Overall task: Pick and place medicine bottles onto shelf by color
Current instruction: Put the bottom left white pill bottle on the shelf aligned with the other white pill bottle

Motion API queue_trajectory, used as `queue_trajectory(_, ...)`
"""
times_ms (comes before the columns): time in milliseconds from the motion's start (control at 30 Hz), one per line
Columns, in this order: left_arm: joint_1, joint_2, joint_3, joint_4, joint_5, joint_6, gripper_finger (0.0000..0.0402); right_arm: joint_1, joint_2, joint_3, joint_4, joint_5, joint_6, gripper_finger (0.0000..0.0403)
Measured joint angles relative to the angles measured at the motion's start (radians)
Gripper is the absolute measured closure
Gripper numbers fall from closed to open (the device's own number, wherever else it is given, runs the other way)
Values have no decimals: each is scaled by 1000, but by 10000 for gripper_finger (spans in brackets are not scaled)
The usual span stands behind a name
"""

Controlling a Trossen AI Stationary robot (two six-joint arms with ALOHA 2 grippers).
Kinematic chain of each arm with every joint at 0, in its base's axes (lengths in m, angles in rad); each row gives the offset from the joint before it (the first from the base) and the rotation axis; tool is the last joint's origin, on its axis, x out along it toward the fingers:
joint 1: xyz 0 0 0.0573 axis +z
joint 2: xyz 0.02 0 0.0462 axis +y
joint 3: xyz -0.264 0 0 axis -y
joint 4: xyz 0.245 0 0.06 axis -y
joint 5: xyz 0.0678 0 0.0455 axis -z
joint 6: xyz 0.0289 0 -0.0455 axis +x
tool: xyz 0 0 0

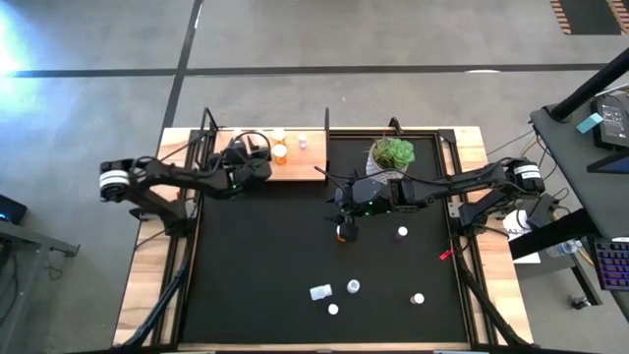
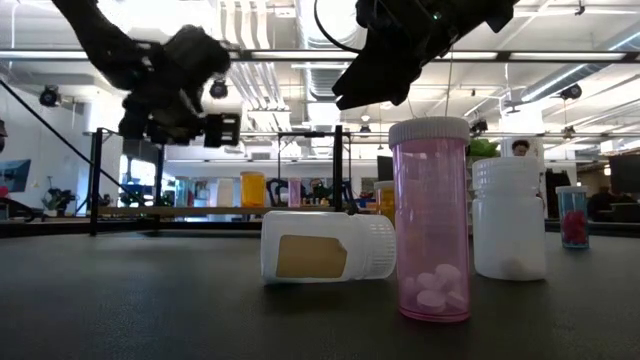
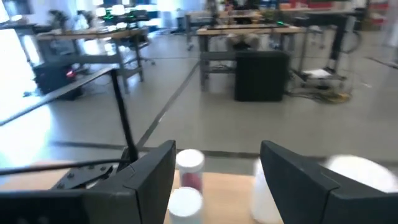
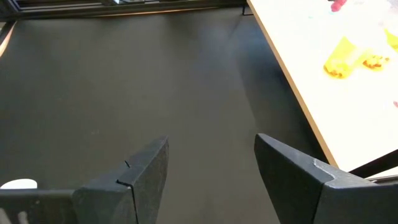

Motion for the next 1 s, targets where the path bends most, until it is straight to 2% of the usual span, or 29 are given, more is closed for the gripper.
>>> queue_trajectory(133, -67, -63, 0, 5, 77, 92, 181, 0, 0, 0, 0, 0, 0, 174)
queue_trajectory(333, -160, -116, 0, 4, 413, 196, 181, 0, 0, 0, 0, 0, 0, 174)
queue_trajectory(433, -211, -117, 0, 3, 524, 196, 181, 0, 0, 0, 0, 0, 0, 174)
queue_trajectory(567, -290, -108, -1, -6, 577, 198, 182, 0, 0, 0, 0, 0, 0, 174)
queue_trajectory(700, -374, -102, -2, 0, 673, 197, 182, 0, 0, 0, 0, 0, 0, 174)
queue_trajectory(1000, -585, -51, -1, 81, 689, 191, 182, 0, 0, 0, 0, 0, 0, 174)
